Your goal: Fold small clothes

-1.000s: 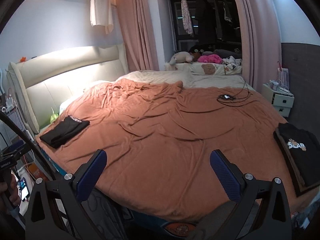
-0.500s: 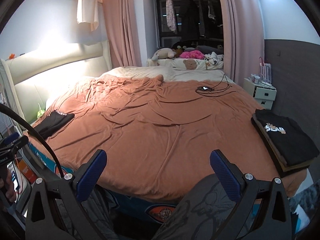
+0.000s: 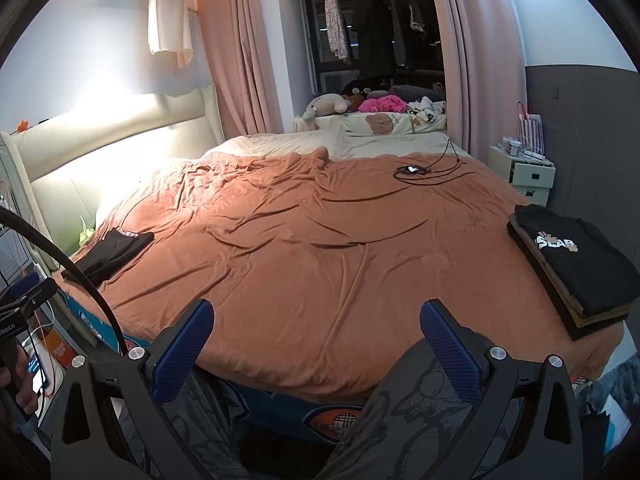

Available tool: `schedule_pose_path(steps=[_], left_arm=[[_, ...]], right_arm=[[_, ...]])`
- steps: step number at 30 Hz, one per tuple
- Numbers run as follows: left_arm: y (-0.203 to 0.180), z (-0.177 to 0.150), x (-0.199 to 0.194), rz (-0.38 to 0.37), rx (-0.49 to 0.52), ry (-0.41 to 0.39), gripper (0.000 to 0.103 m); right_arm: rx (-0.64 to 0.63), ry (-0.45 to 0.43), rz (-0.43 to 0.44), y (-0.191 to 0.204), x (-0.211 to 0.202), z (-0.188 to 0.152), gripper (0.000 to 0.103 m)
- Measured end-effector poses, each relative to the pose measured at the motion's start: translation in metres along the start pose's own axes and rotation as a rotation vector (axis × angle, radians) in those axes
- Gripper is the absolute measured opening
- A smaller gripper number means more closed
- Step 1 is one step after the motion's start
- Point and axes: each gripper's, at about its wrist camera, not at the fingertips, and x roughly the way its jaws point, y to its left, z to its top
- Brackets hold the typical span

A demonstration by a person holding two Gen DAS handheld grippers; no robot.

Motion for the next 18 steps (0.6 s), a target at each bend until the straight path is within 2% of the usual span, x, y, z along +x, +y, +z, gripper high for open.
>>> schedule_pose_path(steps=[18], left_arm=[[-0.0030,-0.0012,-0.0006,-0.006,-0.006,0.001,0.103]], right_arm=[[0.008,0.000,0.009,0.0018,-0.0055,-0.0046,0.103]])
